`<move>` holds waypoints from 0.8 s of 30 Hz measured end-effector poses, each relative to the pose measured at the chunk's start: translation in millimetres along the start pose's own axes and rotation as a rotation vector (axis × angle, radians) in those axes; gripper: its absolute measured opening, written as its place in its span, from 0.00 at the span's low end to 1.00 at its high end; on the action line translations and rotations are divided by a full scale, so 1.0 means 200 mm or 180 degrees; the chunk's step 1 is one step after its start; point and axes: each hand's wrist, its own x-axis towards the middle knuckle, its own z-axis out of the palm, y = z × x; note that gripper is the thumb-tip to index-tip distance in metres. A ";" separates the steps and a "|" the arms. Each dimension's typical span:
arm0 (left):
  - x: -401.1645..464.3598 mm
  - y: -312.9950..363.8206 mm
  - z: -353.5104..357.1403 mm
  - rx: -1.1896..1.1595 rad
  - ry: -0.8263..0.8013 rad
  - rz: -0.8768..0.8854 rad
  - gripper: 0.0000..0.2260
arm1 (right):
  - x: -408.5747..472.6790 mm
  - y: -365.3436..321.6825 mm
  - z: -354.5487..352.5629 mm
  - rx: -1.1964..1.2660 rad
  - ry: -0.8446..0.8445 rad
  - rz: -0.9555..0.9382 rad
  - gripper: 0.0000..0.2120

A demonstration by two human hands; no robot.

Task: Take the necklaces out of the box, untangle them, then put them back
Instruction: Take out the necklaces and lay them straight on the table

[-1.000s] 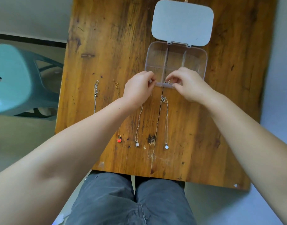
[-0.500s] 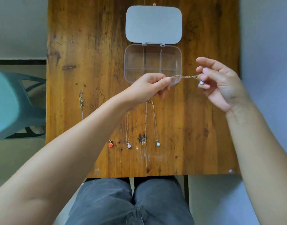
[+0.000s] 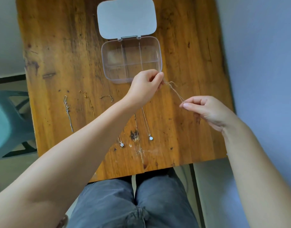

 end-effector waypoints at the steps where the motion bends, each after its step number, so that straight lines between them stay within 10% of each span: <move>1: 0.00 0.00 0.02 -0.0023 0.0099 -0.0038 0.15 | -0.01 0.03 0.00 0.0053 0.0127 0.0008 0.06; 14: 0.11 -0.10 0.32 -0.2580 0.0149 -0.2360 0.05 | -0.08 0.40 0.29 0.0382 0.0729 0.0788 0.04; 24: 0.12 -0.14 0.25 0.0402 -0.0122 -0.0772 0.14 | -0.06 0.42 0.38 -0.0577 0.0954 0.0750 0.04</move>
